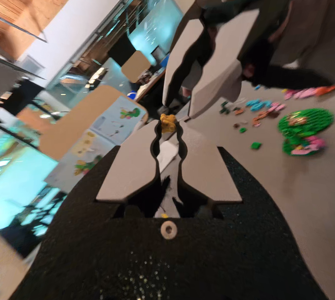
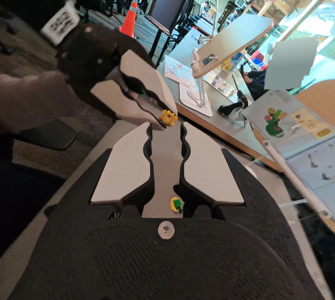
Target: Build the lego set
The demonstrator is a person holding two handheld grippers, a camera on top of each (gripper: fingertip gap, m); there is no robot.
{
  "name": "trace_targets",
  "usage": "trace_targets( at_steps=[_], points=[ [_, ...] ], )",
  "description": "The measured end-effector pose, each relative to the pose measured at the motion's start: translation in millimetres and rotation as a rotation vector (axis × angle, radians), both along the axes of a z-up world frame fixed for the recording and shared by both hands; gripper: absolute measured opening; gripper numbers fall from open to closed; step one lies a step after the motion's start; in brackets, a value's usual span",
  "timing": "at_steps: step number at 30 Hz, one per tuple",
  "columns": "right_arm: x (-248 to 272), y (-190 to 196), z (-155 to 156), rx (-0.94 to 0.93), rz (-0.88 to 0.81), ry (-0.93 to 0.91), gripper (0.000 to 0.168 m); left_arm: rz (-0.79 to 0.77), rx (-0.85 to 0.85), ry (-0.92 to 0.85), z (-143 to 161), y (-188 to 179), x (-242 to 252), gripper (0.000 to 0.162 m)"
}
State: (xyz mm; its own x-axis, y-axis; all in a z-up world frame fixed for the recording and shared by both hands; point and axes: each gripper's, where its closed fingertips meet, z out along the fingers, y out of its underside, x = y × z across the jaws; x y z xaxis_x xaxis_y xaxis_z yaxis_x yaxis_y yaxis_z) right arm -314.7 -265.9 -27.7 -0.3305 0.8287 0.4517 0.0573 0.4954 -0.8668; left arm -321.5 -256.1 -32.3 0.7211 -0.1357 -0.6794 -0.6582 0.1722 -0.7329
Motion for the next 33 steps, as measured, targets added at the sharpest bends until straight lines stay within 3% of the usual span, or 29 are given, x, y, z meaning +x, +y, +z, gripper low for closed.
trace_targets(
  at_steps=[6,20,24,27,30,33],
  points=[
    [6.7,-12.8,-6.6,0.317,0.052,0.082,0.032,-0.287,-0.198,-0.212,-13.6,-12.7,16.4,0.016],
    [22.7,-37.7,-24.3,0.284,0.233,-0.026,0.027,-0.593,-0.365,-0.348,-21.7,-39.7,35.2,0.016],
    [25.7,-38.9,-20.0,0.110,0.268,-0.068,0.023,-0.594,-0.250,-0.279,-16.2,-40.6,32.4,0.016],
    [21.1,-31.8,-8.9,-0.225,0.247,-0.164,0.018,-0.550,-0.096,-0.171,-8.3,-39.7,29.0,0.016],
    [18.3,-27.9,5.1,-0.595,0.328,-0.248,0.019,-0.499,0.021,-0.046,-3.7,-41.2,29.6,0.016],
    [21.7,-30.8,1.0,-0.721,0.419,-0.333,0.022,-0.407,0.048,0.047,-5.4,-35.7,26.3,0.015]
  ],
)
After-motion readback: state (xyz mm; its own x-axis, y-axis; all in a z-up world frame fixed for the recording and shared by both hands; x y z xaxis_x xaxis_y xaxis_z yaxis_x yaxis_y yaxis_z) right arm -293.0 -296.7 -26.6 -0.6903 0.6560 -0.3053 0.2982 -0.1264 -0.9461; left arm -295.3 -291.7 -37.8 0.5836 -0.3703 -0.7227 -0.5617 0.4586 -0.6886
